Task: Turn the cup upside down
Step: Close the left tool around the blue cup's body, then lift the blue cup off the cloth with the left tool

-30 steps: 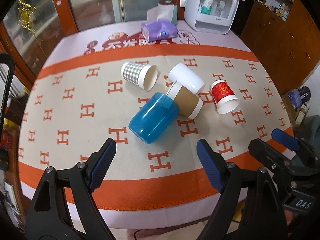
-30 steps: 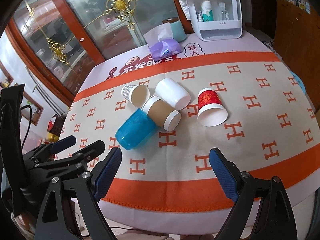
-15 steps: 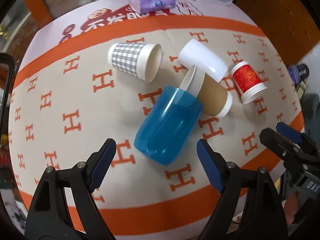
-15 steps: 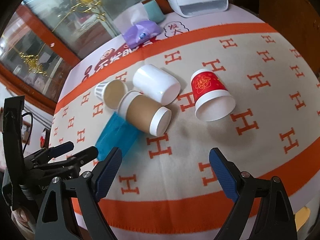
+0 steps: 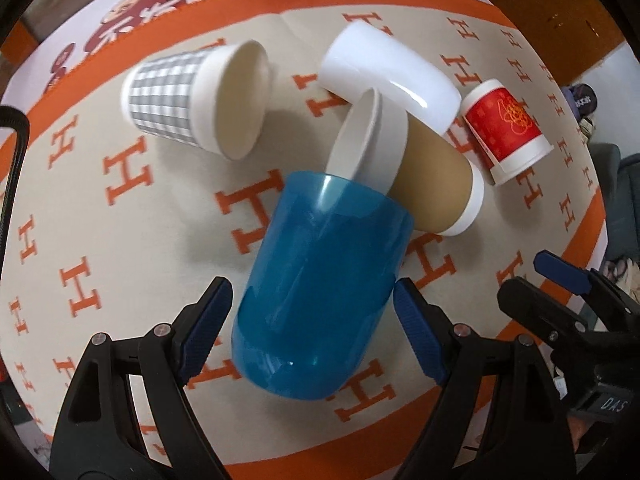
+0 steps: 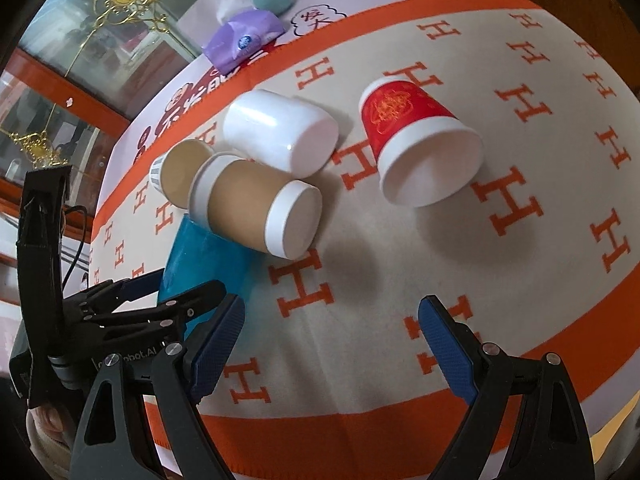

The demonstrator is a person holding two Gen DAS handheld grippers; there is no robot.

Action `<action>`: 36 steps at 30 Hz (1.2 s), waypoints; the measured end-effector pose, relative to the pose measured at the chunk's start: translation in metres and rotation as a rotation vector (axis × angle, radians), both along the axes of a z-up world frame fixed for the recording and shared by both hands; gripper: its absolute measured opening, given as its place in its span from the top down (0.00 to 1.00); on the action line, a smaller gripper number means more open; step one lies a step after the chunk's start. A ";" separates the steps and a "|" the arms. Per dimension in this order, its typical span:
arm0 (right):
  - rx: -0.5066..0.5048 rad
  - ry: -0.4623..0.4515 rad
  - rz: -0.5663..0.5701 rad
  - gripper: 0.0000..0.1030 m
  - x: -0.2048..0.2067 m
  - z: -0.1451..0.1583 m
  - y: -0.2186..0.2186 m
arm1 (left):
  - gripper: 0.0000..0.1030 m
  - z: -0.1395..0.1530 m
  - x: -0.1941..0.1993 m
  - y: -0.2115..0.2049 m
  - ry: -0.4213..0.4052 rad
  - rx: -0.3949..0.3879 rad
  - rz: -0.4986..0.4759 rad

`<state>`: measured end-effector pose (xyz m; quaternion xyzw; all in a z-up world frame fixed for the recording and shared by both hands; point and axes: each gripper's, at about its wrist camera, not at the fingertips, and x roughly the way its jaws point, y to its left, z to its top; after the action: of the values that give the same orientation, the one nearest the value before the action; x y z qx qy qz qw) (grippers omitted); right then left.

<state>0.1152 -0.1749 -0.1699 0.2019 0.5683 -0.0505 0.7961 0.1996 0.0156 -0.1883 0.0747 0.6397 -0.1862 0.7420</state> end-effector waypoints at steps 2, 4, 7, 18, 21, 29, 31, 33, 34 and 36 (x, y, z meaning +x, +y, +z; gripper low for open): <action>0.003 0.002 -0.007 0.12 -0.001 -0.002 -0.002 | 0.25 -0.001 -0.002 -0.004 0.002 -0.013 -0.008; 0.001 0.004 -0.010 0.12 -0.001 -0.003 -0.004 | 0.25 -0.002 -0.003 -0.007 -0.009 -0.015 -0.011; 0.004 0.006 -0.015 0.12 -0.003 -0.004 -0.008 | 0.26 -0.002 -0.005 -0.010 -0.022 -0.020 -0.019; 0.002 -0.003 -0.025 0.13 -0.016 0.003 -0.016 | 0.29 0.019 -0.027 -0.009 -0.151 0.026 -0.140; -0.002 -0.007 -0.027 0.13 -0.021 0.006 -0.018 | 0.29 0.028 -0.035 -0.005 -0.182 0.038 -0.173; -0.014 -0.021 -0.020 0.13 -0.035 0.015 -0.018 | 0.30 0.049 -0.069 -0.001 -0.243 0.036 -0.272; -0.016 -0.021 -0.013 0.13 -0.039 0.017 -0.018 | 0.30 0.051 -0.084 -0.003 -0.254 0.033 -0.316; -0.017 -0.021 -0.007 0.13 -0.043 0.018 -0.018 | 0.30 0.050 -0.101 -0.008 -0.265 0.033 -0.379; -0.020 -0.020 -0.004 0.13 -0.044 0.019 -0.017 | 0.30 0.049 -0.108 -0.011 -0.271 0.035 -0.407; -0.025 -0.018 0.002 0.13 -0.048 0.020 -0.018 | 0.29 0.047 -0.122 -0.018 -0.282 0.039 -0.467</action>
<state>0.0670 -0.1932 -0.1497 0.1917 0.5607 -0.0550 0.8037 0.0779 -0.0027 -0.1415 0.2598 0.4988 -0.3276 0.7592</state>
